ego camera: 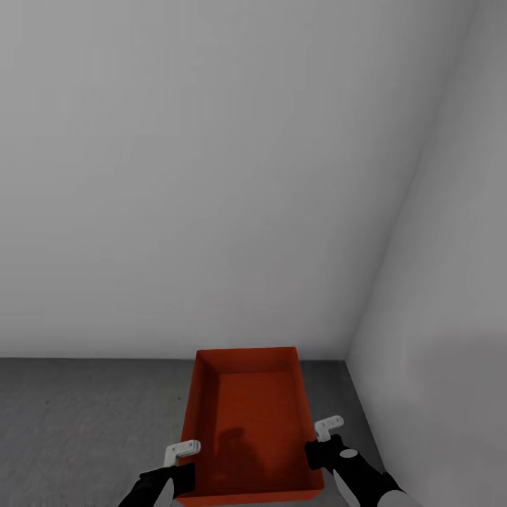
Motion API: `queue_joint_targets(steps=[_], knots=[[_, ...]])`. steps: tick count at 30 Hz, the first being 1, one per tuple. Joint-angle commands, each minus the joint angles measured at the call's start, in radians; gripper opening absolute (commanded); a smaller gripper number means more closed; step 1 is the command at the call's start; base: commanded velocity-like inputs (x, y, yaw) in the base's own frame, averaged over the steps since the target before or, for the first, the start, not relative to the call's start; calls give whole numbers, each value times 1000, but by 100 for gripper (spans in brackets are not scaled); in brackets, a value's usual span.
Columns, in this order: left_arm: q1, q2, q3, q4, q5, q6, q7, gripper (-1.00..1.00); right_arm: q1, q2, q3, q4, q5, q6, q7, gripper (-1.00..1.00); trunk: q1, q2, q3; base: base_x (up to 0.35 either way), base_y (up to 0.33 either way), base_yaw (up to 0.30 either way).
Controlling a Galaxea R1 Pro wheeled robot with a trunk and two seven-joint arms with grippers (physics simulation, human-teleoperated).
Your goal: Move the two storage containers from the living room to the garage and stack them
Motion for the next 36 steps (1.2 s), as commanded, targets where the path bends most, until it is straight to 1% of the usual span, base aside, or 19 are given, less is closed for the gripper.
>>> queue_joint_targets(steps=[1, 13, 36], knots=[[1, -1, -8, 1, 15, 6, 11, -100, -1, 44, 9, -14, -1, 3, 24, -100, 4, -8, -6, 0, 0, 0], [1, -1, -8, 1, 15, 6, 10, -100, -1, 44, 9, -14, -1, 2, 24, -100, 50, -92, -63, 0, 0, 33], [1, -2, -8, 1, 15, 6, 10, -100, -1, 44, 8, -14, -2, 2, 25, -100, 138, -253, -172, 0, 0, 1]])
